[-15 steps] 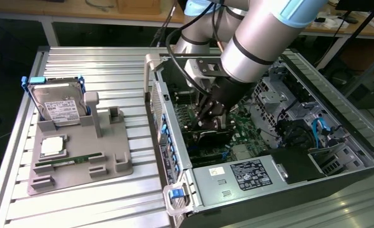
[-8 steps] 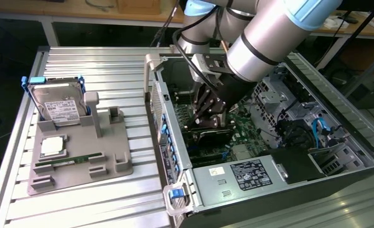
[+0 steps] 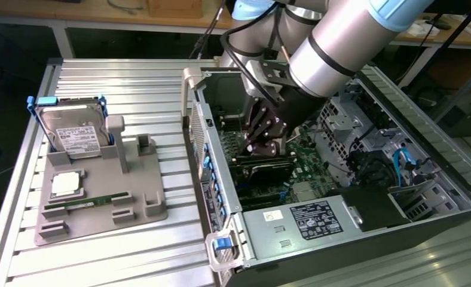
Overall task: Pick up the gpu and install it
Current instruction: 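Press down on the gpu until it lock into place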
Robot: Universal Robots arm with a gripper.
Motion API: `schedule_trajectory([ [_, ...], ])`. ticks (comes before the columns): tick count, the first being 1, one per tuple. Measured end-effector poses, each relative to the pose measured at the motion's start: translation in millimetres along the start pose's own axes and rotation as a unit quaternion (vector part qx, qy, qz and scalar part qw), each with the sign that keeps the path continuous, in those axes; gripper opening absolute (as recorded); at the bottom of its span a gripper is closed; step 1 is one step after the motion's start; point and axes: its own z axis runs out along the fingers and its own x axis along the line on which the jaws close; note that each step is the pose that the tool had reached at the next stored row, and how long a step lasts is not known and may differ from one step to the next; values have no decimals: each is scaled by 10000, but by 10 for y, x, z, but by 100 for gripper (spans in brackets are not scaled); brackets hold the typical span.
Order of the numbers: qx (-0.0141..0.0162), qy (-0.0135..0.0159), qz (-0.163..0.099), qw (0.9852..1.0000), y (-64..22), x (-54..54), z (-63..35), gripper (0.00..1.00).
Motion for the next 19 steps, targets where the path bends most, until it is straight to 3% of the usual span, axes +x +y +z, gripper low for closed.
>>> schedule_trajectory([
  [1, -14, -1, 1, 10000, -2, -1, -5, 11],
  [2, -49, -3, 5, 10000, -10, -1, -6, 11],
  [5, -248, -3, 30, 9997, -29, -2, -14, 11],
  [7, -351, -5, 42, 9994, -42, -2, -18, 11],
  [8, -383, -11, 46, 9993, -46, -2, -18, 11],
  [11, -390, -47, 37, 9992, -42, 1, -8, 11],
  [13, -390, -92, 20, 9992, 7, 5, 14, 11],
  [19, -361, -117, 7, 9993, 150, 10, 65, 11],
])
